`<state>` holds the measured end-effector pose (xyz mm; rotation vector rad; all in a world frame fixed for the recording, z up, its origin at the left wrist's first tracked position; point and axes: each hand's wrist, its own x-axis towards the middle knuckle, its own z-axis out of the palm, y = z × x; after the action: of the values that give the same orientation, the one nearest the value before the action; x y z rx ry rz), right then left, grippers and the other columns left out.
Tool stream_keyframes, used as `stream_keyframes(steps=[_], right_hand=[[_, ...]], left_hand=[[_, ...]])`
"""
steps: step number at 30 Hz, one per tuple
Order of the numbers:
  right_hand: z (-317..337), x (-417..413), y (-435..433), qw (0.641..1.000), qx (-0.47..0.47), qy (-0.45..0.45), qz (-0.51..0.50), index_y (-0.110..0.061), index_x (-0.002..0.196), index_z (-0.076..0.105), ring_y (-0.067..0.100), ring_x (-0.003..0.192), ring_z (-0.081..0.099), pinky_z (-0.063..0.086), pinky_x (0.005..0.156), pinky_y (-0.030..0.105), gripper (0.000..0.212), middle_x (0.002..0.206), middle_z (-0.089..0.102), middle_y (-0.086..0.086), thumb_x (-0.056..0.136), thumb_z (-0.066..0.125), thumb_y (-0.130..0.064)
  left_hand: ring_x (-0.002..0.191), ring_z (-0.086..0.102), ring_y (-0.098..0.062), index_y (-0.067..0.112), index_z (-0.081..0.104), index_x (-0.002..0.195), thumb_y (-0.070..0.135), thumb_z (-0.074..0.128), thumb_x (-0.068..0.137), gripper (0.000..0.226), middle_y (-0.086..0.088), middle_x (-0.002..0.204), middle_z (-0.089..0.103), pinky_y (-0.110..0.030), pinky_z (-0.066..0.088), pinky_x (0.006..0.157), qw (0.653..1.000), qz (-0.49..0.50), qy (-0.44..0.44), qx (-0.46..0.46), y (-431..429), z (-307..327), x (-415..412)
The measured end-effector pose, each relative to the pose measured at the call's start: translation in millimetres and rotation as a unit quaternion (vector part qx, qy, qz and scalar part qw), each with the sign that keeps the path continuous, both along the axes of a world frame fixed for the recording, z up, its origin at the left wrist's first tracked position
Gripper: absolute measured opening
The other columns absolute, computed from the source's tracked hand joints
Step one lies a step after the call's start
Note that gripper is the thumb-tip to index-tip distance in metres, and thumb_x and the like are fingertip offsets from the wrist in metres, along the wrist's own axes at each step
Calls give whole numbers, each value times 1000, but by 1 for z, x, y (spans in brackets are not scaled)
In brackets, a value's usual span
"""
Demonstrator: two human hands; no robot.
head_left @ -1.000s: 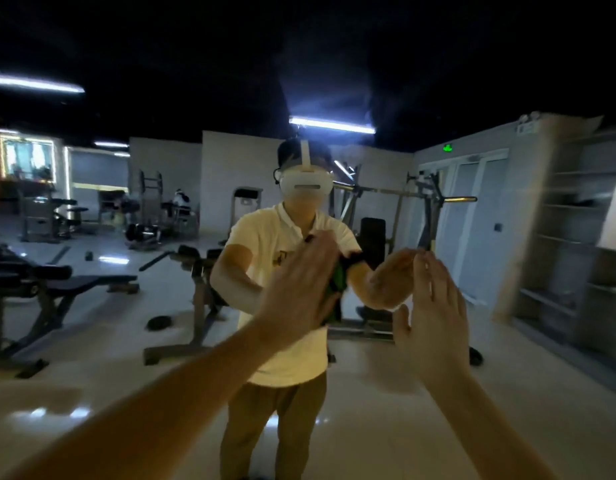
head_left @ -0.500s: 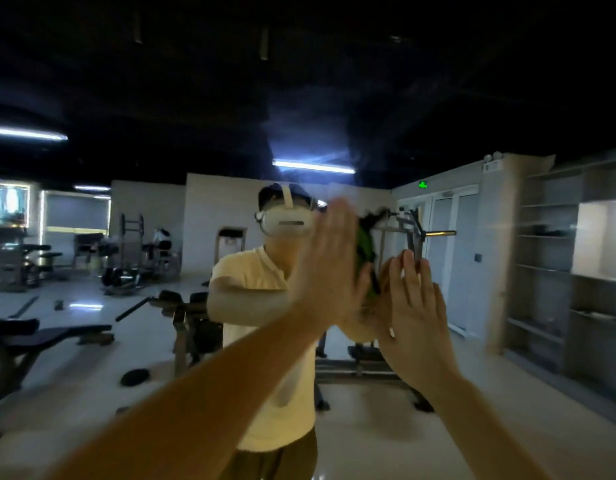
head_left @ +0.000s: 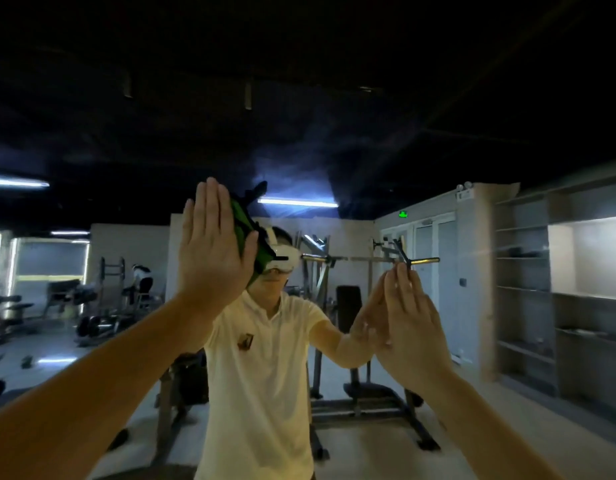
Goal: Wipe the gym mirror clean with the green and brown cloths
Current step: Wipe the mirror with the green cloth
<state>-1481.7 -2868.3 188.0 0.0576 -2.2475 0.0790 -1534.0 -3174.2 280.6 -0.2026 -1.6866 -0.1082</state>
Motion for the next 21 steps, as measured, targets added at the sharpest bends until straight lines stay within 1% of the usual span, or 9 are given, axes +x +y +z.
stream_keyframes(steps=[2, 4, 7, 9, 11, 14, 17, 19, 21], right_hand=[[7, 9, 2, 1000, 5, -29, 7, -14, 157, -22, 25, 155, -22, 3, 129, 47, 111, 166, -29, 6, 70, -7, -80], [15, 21, 5, 999, 11, -44, 18, -13, 159, -20, 23, 153, -26, 3, 129, 47, 123, 164, -32, 5, 60, -14, -87], [14, 23, 13, 998, 31, -44, 43, -13, 163, -12, 23, 151, -23, 6, 126, 47, 115, 168, -22, 6, 67, 2, -75], [12, 18, 24, 996, 68, 22, 55, -14, 164, 3, 28, 157, -1, 20, 122, 49, 92, 173, 0, 7, 89, 21, -63], [11, 12, 41, 991, 70, 36, 105, -19, 163, 11, 22, 159, 3, 19, 125, 47, 72, 173, 4, 1, 104, 38, -50], [14, 12, 73, 982, 68, 60, 165, -22, 163, 16, 15, 158, 8, 21, 128, 43, 66, 171, 9, -2, 107, 43, -43], [28, 3, 120, 979, 73, 154, 113, -15, 158, 26, 21, 151, 21, 29, 120, 47, 76, 165, 20, 6, 98, 61, -45], [41, -5, 152, 978, 48, 190, 66, -7, 157, 31, 29, 151, 24, 33, 117, 53, 72, 165, 24, 14, 98, 52, -44], [53, -12, 174, 982, 25, 185, 35, -1, 157, 32, 36, 153, 28, 36, 117, 60, 70, 165, 28, 21, 100, 35, -41]], left_hand=[[159, 5, -39, -9, 8, 160, 44, 28, 107, 77, -29, 169, 8, -51, 7, 129, 999, -9, 2, 45, 21, 4, 0], [159, 4, -39, -8, 6, 160, 45, 25, 107, 78, -29, 169, 6, -51, 7, 129, 999, -15, 2, 36, 52, 9, 0], [159, -1, -38, -5, -2, 161, 48, 18, 107, 78, -26, 170, 0, -52, 8, 129, 1000, -8, -5, -9, 104, 15, -2], [159, 0, -37, -4, -1, 161, 50, 17, 106, 80, -26, 170, 1, -51, 8, 129, 1000, -5, 1, -27, 140, 20, -3], [159, -1, -37, -4, -1, 161, 53, 15, 106, 81, -26, 170, 0, -50, 5, 130, 998, 6, 8, -60, 178, 23, -3], [159, -8, -35, -4, -3, 161, 55, 7, 106, 81, -24, 170, -5, -49, 1, 129, 991, 38, -4, -129, 220, 23, -5], [160, -3, -33, -2, 2, 162, 57, 14, 103, 84, -22, 171, 2, -48, 6, 130, 977, 26, -26, -212, 219, 27, 1], [159, 7, -33, 0, 11, 163, 58, 25, 101, 86, -21, 171, 11, -47, 9, 130, 975, 32, -26, -216, 194, 33, 4], [158, 13, -35, -1, 12, 162, 57, 27, 101, 85, -22, 169, 14, -49, 12, 129, 991, 51, -29, -117, 163, 40, 8]])
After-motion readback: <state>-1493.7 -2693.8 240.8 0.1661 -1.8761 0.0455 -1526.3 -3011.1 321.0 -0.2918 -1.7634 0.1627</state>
